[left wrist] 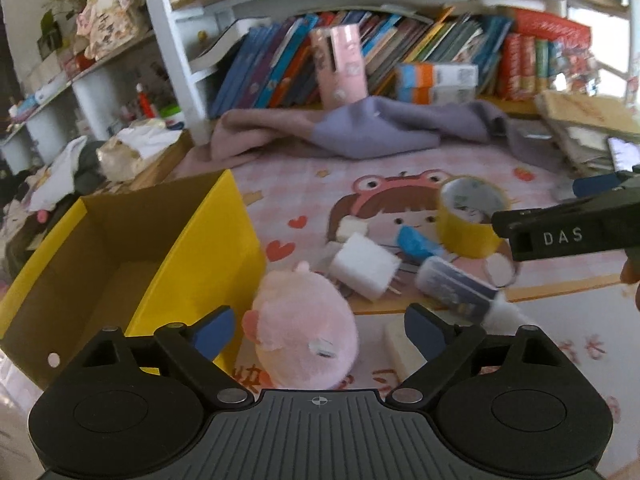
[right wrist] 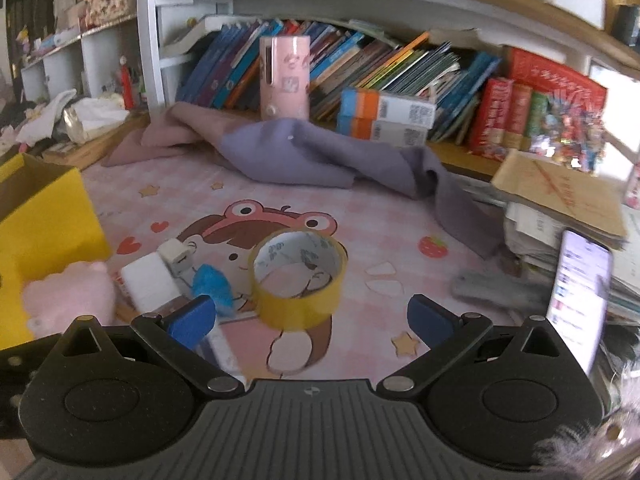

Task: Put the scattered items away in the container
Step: 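Lower left tool onto pink plush pig and grasp it while right tool grasps yellow tape roll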

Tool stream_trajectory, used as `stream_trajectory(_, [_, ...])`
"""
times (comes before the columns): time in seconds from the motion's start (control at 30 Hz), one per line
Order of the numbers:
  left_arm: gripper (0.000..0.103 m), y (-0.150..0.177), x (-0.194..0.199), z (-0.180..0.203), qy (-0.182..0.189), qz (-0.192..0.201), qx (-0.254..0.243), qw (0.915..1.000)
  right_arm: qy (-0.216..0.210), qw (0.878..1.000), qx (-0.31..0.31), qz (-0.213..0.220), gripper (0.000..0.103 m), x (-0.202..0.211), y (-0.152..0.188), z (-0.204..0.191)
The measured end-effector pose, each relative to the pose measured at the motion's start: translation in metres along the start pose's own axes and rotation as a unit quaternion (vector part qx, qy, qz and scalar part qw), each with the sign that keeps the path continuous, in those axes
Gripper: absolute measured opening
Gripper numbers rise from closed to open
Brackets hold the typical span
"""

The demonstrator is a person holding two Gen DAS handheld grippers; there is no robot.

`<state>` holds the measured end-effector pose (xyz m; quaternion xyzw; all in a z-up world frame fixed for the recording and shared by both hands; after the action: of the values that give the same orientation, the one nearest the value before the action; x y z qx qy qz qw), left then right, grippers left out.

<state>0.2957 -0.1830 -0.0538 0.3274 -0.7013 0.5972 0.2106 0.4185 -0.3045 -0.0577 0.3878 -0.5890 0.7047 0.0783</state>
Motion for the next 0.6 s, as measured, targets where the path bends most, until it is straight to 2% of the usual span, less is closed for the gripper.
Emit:
stream_trajectory(0.13, [0.090,-0.005,-0.019,-0.006,-0.019,-0.019,0.023,0.9994,-0.010,1.000,0.009,-0.013,0.103,-0.034,-0.009,0.001])
stream_trajectory(0.27, [0.085,-0.007,-0.039,-0.009,-0.022,-0.046,0.049,0.9975,-0.012,0.999,0.022,-0.027,0.103,-0.065,-0.012,-0.004])
stream_trajectory(0.43, [0.083,-0.007,-0.056,-0.007,-0.031,-0.066,0.050,0.9961,-0.017,0.998,0.032,-0.044,0.103,-0.091,-0.013,-0.008])
stream_trajectory(0.5, [0.079,-0.006,-0.062,-0.009,-0.033,-0.074,0.056,0.9951,-0.019,0.998,0.035,-0.044,0.103,-0.097,-0.014,-0.008])
stream_trajectory(0.53, [0.072,-0.006,-0.065,-0.010,-0.032,-0.080,0.060,0.9944,-0.020,0.998,0.035,-0.045,0.103,-0.100,-0.014,-0.008])
stream_trajectory(0.6, [0.071,-0.005,-0.070,-0.011,-0.031,-0.086,0.069,0.9934,-0.021,0.998,0.037,-0.049,0.101,-0.104,-0.012,-0.008])
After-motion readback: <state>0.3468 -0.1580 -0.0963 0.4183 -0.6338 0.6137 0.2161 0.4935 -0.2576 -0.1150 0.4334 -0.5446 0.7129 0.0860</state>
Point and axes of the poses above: each gripper's, at about its wrist camera, not at the fingertips, and x roughly against the way its jaws point, z to its right, y to its underside, the point moved 3 cm from there along -x, roughly the way its jaws point, and after that the axes turned 1 degree about -x, right-handed, at the moved point
